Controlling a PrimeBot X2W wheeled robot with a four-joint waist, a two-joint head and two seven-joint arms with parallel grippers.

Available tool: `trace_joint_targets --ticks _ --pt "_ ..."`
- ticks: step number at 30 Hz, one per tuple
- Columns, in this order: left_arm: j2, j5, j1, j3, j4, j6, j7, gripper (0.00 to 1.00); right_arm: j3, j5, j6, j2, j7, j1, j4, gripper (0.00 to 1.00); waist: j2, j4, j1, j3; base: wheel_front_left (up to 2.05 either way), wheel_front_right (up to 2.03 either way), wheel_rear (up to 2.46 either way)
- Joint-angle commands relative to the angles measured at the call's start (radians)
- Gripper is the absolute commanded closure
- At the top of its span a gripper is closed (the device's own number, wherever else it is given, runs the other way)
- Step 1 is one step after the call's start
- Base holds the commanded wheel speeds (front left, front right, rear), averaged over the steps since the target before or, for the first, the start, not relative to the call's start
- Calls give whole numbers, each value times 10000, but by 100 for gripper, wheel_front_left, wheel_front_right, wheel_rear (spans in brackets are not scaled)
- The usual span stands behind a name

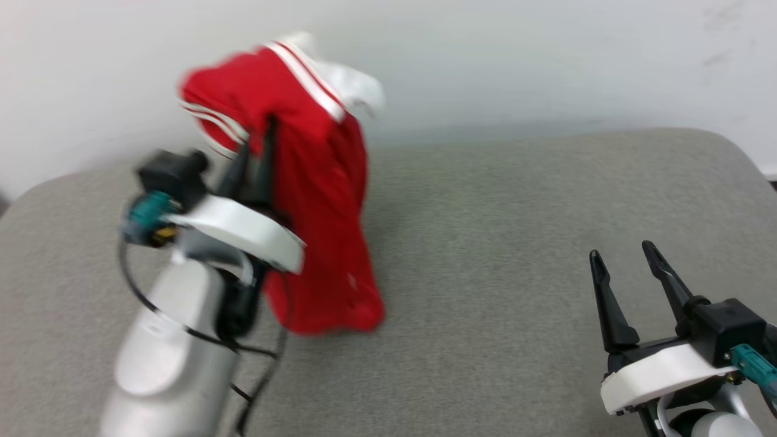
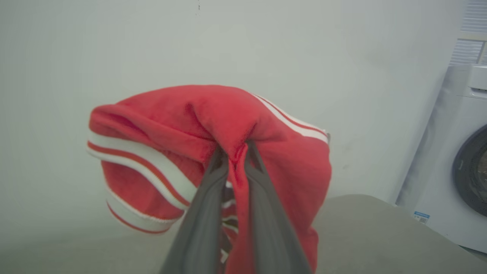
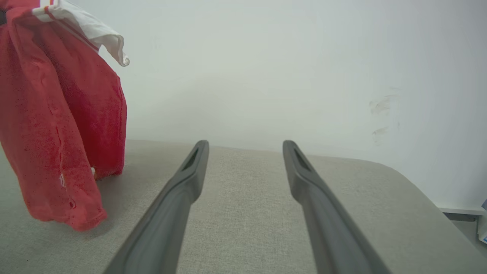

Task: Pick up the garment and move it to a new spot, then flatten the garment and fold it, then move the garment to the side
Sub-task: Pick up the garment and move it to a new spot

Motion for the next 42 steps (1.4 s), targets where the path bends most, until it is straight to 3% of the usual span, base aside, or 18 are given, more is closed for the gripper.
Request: trace_joint_targets --ticks 1,10,20,22,23,30,42 --pt "-41 51 189 -80 -131 -4 33 100 -14 -18 -3 8 14 101 -72 0 0 -364 1 64 0 0 0" --pt "-1108 387 2080 -2515 -1400 -476 673 100 -184 79 -3 6 29 111 -463 0 0 -686 1 994 0 0 0" --pt "-930 1148 2940 -4463 -605 -771 929 100 -93 -1 -3 8 -33 -227 -429 0 0 -306 1 1582 0 0 0" --pt "-920 1214 2966 -4648 -471 -793 831 54 -79 -12 -5 8 -38 -234 -373 0 0 -224 1 1527 0 0 0" --pt "-958 1209 2959 -4725 -418 -813 757 1 -92 -7 -5 8 -39 -209 -336 0 0 -167 1 1461 0 0 0" --pt "-1031 1250 2734 -4545 -775 -635 -83 0 -120 -65 -5 8 77 98 -188 0 0 112 1 638 0 0 0" --pt "-237 967 3421 -2229 -1893 1175 -628 0 -101 -21 -5 8 340 816 -332 0 0 293 1 -214 0 0 0"
